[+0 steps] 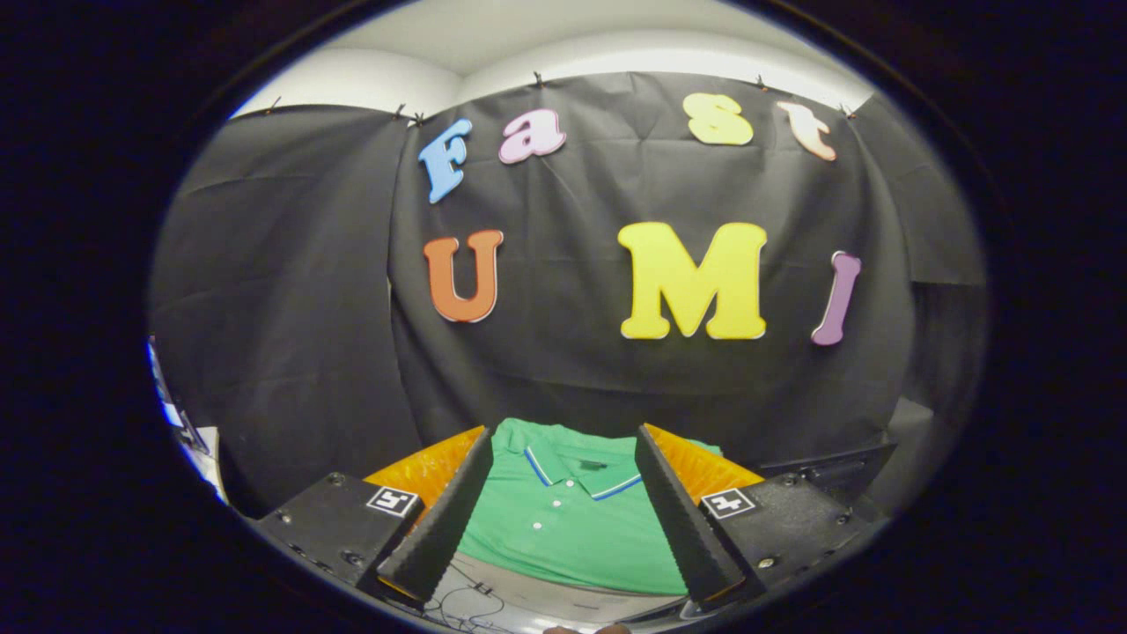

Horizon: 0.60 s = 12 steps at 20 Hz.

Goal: Put the clothes into the washing machine and then close the washing machine lid.

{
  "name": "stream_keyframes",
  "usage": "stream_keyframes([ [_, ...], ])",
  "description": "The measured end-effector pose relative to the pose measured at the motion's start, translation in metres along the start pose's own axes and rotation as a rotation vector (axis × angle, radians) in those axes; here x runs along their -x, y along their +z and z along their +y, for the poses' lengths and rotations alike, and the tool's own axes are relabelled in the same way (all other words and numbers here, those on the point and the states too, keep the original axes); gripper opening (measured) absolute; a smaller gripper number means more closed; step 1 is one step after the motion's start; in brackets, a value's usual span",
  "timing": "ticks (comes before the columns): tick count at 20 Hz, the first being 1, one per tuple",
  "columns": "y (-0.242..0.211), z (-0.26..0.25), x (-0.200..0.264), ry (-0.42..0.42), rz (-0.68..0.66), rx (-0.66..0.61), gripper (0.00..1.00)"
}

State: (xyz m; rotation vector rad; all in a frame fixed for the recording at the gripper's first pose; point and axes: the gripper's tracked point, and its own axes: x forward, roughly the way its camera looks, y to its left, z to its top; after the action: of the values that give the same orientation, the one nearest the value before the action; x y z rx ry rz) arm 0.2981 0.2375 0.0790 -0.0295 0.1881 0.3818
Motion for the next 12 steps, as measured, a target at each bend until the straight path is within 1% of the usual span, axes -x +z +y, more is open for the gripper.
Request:
stream_keyframes([
  [3,-0.001,-0.002,-0.031,0.021,0.134,0.039,1.0],
  [7,-0.024,0.008,-0.066,0.091,0.337,0.029,1.0],
  [9,-0.043,0.009,-0.079,0.096,0.45,0.03,1.0],
  [12,-0.07,0.009,-0.09,0.082,0.618,0.031,1.0],
])
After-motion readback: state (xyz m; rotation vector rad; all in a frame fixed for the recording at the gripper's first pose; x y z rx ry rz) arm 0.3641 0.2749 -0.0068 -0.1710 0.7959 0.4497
